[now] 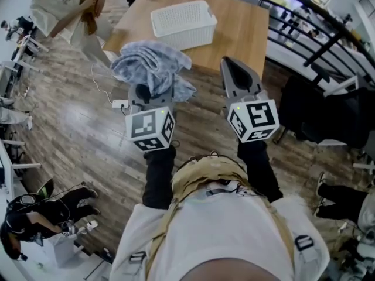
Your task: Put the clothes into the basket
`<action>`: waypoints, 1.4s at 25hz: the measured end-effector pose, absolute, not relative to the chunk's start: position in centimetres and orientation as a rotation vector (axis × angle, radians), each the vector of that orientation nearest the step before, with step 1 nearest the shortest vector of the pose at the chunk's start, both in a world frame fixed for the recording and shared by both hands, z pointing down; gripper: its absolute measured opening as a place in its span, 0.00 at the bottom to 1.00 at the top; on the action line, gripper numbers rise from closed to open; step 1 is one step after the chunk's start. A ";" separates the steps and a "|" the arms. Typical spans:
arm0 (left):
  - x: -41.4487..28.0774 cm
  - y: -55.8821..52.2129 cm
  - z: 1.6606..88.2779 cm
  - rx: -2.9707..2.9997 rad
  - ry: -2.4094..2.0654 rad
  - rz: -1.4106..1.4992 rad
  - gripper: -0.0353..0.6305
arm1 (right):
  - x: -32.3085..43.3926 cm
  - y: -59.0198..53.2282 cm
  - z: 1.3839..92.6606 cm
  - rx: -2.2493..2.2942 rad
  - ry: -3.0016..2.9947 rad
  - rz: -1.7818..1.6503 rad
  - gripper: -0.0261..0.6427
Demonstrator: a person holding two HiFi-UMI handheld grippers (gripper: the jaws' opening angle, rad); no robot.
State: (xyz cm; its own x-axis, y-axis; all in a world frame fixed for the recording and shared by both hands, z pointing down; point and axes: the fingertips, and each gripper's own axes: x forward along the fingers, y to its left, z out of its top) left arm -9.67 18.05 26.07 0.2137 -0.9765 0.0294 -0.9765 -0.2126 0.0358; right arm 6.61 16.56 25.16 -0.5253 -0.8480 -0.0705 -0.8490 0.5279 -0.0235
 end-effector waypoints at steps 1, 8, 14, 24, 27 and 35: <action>-9.7 18.0 26.1 2.407 -1.943 0.003 0.38 | 6.7 16.5 25.3 -1.491 2.684 0.016 0.07; -8.6 17.4 27.0 2.378 -1.950 0.022 0.38 | 8.1 16.1 26.7 -1.494 2.716 -0.011 0.07; -7.2 16.9 28.0 2.346 -1.967 0.023 0.38 | 10.0 15.7 28.1 -1.485 2.753 -0.027 0.07; -6.6 16.8 29.7 2.262 -2.034 0.048 0.38 | 12.5 15.0 30.7 -1.461 2.793 -0.080 0.07; -6.7 16.0 29.6 2.260 -2.048 0.046 0.38 | 12.4 14.1 31.1 -1.448 2.798 -0.082 0.07; -7.9 11.8 31.0 2.281 -2.019 0.037 0.38 | 11.3 10.4 32.8 -1.488 2.802 -0.082 0.07</action>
